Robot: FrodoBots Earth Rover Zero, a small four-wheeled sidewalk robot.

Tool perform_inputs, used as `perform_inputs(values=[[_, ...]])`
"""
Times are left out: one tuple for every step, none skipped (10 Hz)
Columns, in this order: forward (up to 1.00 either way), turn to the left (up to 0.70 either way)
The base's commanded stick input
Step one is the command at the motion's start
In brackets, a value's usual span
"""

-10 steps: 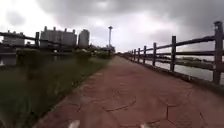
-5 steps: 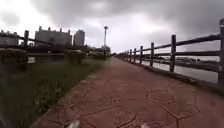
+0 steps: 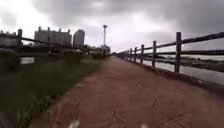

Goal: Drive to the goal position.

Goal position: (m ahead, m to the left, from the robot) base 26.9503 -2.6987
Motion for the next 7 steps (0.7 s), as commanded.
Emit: perform_inputs(values=[[0.70,0.00],[0.70,0.00],[0.70,0.00],[0.70,0.00],[0.70,0.00],[0.70,0.00],[0.70,0.00]])
